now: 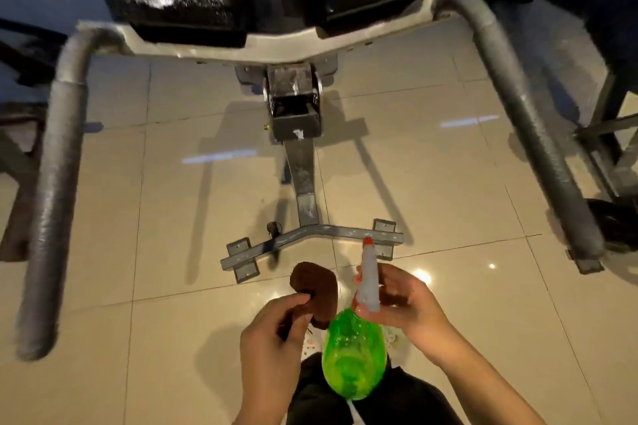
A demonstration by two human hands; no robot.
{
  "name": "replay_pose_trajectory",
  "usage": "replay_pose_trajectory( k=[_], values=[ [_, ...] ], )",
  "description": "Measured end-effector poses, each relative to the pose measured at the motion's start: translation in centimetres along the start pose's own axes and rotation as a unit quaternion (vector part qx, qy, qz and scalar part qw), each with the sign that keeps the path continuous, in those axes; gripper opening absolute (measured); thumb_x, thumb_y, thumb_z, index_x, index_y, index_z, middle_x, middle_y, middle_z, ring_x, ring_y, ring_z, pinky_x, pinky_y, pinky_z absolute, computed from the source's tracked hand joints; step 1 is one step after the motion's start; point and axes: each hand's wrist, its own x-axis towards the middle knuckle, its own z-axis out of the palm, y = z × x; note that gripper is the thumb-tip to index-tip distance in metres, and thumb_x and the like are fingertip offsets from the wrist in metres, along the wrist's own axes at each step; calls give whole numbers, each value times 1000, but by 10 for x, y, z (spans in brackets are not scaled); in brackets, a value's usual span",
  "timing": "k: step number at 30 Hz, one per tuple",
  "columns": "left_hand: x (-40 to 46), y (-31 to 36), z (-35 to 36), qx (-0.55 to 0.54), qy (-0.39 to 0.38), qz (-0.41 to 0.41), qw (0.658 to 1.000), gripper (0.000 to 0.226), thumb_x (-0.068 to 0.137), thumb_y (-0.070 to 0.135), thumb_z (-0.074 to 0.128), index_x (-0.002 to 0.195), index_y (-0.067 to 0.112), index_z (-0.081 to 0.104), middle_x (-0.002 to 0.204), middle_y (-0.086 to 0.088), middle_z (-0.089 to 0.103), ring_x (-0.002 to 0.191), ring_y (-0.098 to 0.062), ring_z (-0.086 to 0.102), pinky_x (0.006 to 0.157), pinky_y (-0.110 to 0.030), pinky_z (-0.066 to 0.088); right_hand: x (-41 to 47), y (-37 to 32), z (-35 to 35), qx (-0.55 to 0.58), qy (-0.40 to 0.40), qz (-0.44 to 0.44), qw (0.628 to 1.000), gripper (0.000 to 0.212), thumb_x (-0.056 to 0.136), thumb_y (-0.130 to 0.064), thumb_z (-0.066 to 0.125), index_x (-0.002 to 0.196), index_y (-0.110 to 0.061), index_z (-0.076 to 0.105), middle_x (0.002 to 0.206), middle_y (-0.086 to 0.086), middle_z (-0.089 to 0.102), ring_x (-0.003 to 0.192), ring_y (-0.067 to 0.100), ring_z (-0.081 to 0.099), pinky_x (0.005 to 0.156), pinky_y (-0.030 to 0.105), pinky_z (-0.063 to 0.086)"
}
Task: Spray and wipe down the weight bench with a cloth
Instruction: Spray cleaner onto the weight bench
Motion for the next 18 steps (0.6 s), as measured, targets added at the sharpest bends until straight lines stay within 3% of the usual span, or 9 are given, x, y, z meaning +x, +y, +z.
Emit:
replay_pose_trajectory(
  k=[3,5,9,12,14,16,18],
  values=[
    [-12,44,-23,9,-4,60,998,55,75,-7,75,83,47,71,87,21,71,79,1,67,73,-12,50,-32,-46,-1,-37,19,-61,997,57,55,-23,94,103,-20,64,85,-7,74,78,12,65,66,18,46],
    [-23,76,-32,7,-2,78,997,54,76,-7,74,85,47,68,90,24,70,79,2,67,74,-13,52,-51,-71,-8,-89,29,-103,990,61,55,-34,92,107,-28,61,89,-17,72,79,5,66,66,15,45],
    [-41,126,-30,-17,5,111,994,45,80,-3,72,85,41,71,87,16,72,82,-8,68,74,-35,59,-80,-110,-38,-154,38,-189,969,61,60,-35,87,112,-39,56,96,-33,65,88,2,64,71,18,51],
    [-59,165,5,-59,23,143,988,42,81,2,71,90,42,69,86,14,71,79,-6,66,69,-19,53,-96,-131,-87,-160,57,-246,954,62,60,-20,91,112,-31,61,91,-31,65,83,1,64,69,13,49],
    [-76,195,44,-102,32,146,984,34,78,14,70,87,47,70,86,13,71,77,-5,65,64,-10,47,-109,-146,-133,-149,69,-266,950,65,56,-22,94,114,-24,64,83,-24,65,77,4,61,70,18,49],
    [-90,223,92,-133,34,145,980,35,82,4,72,82,39,73,86,6,71,81,-7,66,67,-10,47,-121,-164,-185,-115,68,-291,947,70,53,-35,88,117,-18,64,80,-14,66,72,9,59,70,26,50],
    [-102,258,140,-152,39,163,974,40,83,-10,65,84,30,71,89,5,71,83,-3,66,69,-8,46,-135,-184,-236,-106,88,-333,933,72,53,-43,81,118,-18,63,86,-17,68,72,6,60,75,22,50]
  ],
)
